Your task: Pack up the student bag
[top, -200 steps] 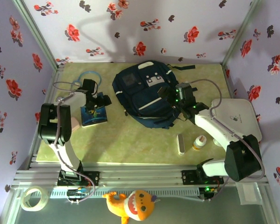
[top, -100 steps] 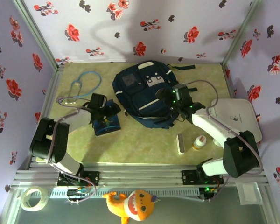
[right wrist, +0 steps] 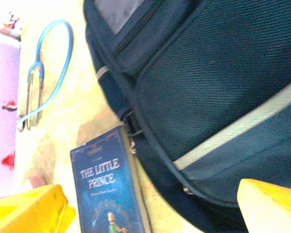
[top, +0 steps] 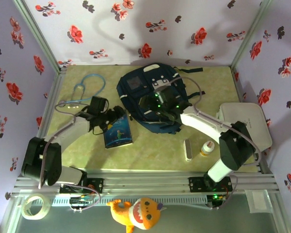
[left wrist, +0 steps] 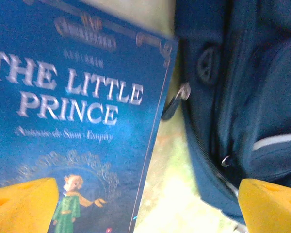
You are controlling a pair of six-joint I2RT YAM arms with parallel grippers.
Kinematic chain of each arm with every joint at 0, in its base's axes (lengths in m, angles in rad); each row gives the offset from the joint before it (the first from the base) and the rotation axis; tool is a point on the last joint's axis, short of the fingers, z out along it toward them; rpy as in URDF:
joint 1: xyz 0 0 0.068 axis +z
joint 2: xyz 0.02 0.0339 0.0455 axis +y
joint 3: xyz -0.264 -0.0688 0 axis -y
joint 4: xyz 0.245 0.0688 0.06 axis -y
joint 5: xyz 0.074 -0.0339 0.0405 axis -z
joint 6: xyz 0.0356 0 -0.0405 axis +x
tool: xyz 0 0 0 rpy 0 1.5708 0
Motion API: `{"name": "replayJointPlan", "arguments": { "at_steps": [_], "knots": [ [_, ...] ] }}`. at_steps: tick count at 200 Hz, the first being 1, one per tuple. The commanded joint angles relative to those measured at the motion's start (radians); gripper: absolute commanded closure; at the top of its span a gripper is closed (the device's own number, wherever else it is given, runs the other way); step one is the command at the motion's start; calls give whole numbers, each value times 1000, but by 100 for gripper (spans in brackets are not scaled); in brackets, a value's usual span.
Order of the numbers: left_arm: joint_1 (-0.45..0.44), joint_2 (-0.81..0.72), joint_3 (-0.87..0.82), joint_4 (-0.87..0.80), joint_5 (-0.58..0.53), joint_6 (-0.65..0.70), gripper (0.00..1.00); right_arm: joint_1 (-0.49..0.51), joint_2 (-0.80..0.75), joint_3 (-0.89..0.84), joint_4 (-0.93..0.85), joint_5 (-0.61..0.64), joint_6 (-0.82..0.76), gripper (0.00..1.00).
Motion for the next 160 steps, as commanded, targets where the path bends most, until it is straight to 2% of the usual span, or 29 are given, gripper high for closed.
{"name": "replayJointPlan", "arguments": {
  "at_steps": [1,32,55,116,160],
  "knots": [
    [80,-42,11,-102,-12,84,5,60,62,81,-92,28,-83,9],
    [181,-84,-38,-149,-10,166,4,126,164,181,-163,7,-139,16],
    [221,-83,-57,-187,0,214,4,154,243,243,-205,-23,-162,27],
    [225,-4,-94,-184,99,261,6,180,416,373,-267,-75,-169,42],
    [223,30,-100,-186,125,286,9,184,475,396,-286,-93,-169,52]
  ]
}}
